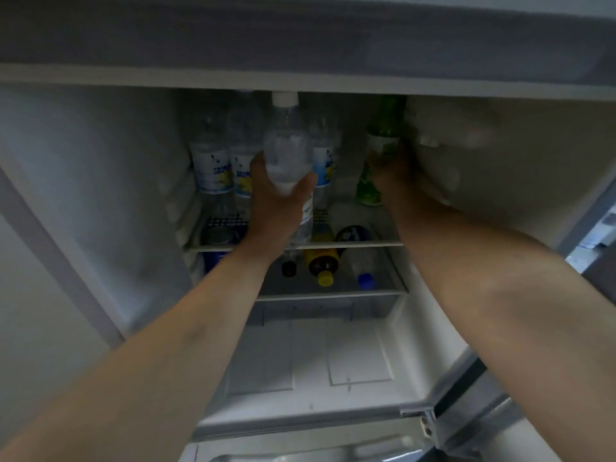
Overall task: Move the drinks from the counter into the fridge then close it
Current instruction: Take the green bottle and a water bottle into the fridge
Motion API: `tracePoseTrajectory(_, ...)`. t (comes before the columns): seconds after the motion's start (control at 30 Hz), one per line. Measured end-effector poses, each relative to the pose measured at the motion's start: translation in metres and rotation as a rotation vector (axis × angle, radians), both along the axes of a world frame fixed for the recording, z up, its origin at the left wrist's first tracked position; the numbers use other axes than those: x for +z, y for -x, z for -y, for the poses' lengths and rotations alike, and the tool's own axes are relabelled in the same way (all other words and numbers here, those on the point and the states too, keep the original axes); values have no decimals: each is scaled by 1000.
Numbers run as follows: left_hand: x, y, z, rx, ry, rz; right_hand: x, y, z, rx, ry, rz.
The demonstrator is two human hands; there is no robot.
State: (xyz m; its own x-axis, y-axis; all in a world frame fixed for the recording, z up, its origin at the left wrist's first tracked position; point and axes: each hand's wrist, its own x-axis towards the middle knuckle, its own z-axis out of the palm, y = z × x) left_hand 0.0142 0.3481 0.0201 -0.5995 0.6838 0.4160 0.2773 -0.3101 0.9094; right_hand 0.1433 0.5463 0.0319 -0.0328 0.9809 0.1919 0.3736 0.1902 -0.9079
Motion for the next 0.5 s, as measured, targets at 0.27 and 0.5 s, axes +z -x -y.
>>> tracePoseTrajectory(0.27,3,5,-8,-36,223,-232,-7,-1,16,-81,-65,66)
tracePoseTrajectory(0.5,12,-16,-32,-76,329,-446,-12,-20,40,-93,-129,252)
